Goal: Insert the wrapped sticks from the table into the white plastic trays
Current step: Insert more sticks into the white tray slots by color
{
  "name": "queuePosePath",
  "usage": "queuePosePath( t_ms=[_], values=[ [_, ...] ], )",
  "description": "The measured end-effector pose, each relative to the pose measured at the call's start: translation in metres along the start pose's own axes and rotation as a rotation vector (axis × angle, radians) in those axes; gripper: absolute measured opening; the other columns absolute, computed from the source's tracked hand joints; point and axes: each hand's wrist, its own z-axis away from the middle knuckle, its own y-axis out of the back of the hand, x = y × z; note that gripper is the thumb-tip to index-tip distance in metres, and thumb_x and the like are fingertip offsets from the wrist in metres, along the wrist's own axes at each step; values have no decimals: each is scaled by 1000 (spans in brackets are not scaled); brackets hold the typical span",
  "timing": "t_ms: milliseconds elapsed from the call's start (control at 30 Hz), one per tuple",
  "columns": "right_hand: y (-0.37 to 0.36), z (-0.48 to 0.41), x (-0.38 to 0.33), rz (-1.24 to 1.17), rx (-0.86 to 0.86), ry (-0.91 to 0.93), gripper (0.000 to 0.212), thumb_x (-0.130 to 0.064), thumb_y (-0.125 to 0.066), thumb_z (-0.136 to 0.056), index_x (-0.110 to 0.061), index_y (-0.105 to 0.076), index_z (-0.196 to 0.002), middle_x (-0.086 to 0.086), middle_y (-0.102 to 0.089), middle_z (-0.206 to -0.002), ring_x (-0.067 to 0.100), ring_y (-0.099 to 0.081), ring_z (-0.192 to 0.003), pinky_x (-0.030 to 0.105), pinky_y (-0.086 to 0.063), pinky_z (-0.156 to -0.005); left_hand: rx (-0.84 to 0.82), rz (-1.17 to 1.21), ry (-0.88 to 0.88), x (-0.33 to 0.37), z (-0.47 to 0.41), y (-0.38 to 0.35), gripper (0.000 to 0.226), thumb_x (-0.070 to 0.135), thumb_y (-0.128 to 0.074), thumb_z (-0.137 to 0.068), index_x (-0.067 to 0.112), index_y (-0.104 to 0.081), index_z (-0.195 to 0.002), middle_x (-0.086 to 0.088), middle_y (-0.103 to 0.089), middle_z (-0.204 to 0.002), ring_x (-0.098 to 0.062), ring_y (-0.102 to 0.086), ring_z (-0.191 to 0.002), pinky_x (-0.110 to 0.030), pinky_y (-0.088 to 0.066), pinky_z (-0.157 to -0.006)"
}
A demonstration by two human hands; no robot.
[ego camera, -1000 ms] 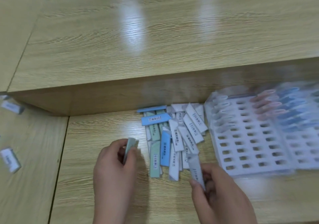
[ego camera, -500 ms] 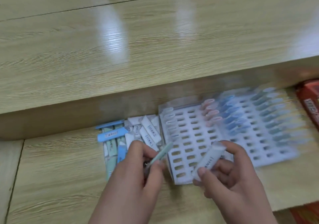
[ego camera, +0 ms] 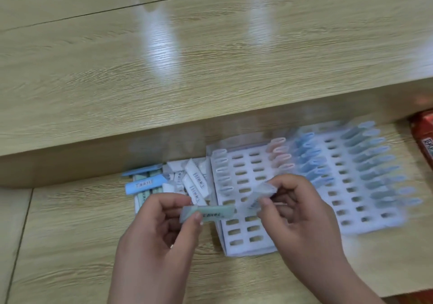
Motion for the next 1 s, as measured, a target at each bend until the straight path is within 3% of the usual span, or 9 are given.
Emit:
queuePosePath(
  t_ms=[133,200,300,433,567,667,800,1000],
  values=[
    [-5,-8,1,101,-114,33,21,-29,-70,-85,-45,-58,-93,-22,-69,-92,-3,-70,-76,16,-55,-62,25,-26,-36,-2,3,4,28,52,-66,-67,40,-69,-92,6,-74,-78,-17,-72,-70,-48,-59,-71],
    [-6,-11,2,140,-124,55,22,-28,-69,-84,-44,-58,-94,-23,-69,-92,-4,-69,-75,14,-54,-62,34,-37,-51,-3,3,4,28,51,-65,-69,41,-70,-94,7,-74,-80,-15,-72,-70,-48,-59,-73],
    [-8,-13,0,180,-137,106,23,-26,-68,-88,-44,-56,-96,-22,-68,-92,-2,-68,-76,20,-54,-63,50,-50,-63,-4,3,3,28,52,-64,-69,44,-71,-95,8,-74,-79,-14,-71,-68,-39,-60,-69],
    [-11,-15,-2,406,-232,221,10,-40,-58,-90,-42,-55,-99,-22,-66,-85,-3,-65,-79,23,-54,-61,61,-9,-89,-5,3,0,26,46,-68,-70,47,-72,-95,7,-74,-81,-14,-70,-65,-28,-57,-62],
    [-20,-16,-6,712,-225,379,18,-27,-73,-85,-32,-63,-99,-19,-63,-80,5,-62,-74,27,-52,-56,79,-5,-203,-2,4,-4,24,44,-67,-74,48,-73,-97,6,-74,-85,-11,-69,-65,-16,-52,-60],
    [-9,-11,-9,667,-177,364,26,-27,-77,-83,-32,-66,-106,-21,-65,-92,1,-61,-81,20,-51,-63,58,-28,-319,6,3,-11,24,36,-68,-80,44,-74,-102,6,-74,-92,-12,-69,-73,-17,-52,-65],
    [26,0,-18,349,-147,317,21,-39,-61,-89,-43,-64,-110,-28,-63,-100,-5,-61,-81,6,-45,-65,-14,-26,-418,24,0,-37,26,31,-67,-82,41,-72,-105,10,-72,-95,-11,-69,-74,-18,-53,-65],
    [81,-3,-10,317,-10,328,14,-38,-67,-81,-39,-63,-95,-23,-63,-85,-2,-58,-69,9,-44,-59,-171,9,-432,52,5,-98,27,34,-68,-80,44,-72,-105,16,-71,-97,-5,-70,-78,-19,-56,-66]
  ],
)
